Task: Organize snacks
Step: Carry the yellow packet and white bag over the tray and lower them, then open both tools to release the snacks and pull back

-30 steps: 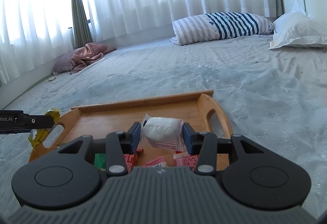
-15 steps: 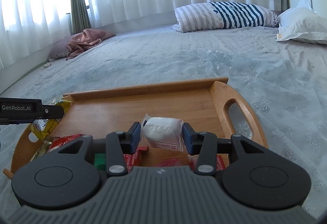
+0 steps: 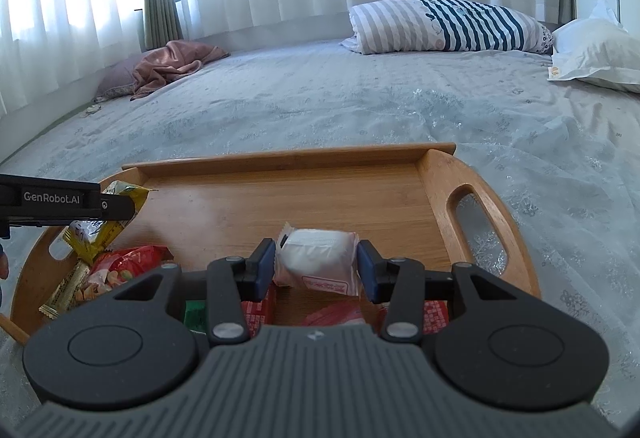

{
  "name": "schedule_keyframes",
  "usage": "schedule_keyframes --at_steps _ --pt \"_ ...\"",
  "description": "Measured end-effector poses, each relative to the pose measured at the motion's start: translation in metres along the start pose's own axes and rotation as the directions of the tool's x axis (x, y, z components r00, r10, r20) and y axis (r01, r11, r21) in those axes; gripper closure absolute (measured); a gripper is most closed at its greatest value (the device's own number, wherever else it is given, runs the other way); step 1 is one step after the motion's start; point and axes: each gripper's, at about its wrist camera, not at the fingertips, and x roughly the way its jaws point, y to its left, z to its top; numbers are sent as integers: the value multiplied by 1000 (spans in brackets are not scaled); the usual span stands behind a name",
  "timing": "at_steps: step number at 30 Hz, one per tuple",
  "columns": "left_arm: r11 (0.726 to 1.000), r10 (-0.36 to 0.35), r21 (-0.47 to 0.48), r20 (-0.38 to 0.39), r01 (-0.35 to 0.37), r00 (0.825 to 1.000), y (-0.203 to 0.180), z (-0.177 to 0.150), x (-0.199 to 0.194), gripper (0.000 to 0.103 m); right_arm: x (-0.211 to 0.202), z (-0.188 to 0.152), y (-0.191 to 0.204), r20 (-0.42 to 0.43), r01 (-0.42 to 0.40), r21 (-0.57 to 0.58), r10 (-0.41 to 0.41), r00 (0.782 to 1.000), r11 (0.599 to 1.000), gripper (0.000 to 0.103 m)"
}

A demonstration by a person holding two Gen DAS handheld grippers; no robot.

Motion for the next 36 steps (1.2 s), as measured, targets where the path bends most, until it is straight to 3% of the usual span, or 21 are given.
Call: schedule_keyframes --at_steps 21,23,25,27,36 --pt "1000 25 11 -25 -24 999 0 -2 6 40 5 -1 -3 -16 -11 14 11 1000 1000 50" --pt "1000 22 14 -25 -21 999 0 -3 5 38 5 -2 -4 -13 -21 21 21 1000 1000 46" --pt "1000 9 20 -20 -9 1000 1 -3 3 25 2 -1 -5 -6 -32 29 32 999 999 31" --pt "1000 -10 27 -10 10 1000 1 -3 -2 14 -4 -1 -7 8 -44 38 44 999 998 28" --pt "995 -75 69 27 73 997 3 -15 -42 7 -39 -5 -7 57 -53 -5 53 997 999 17"
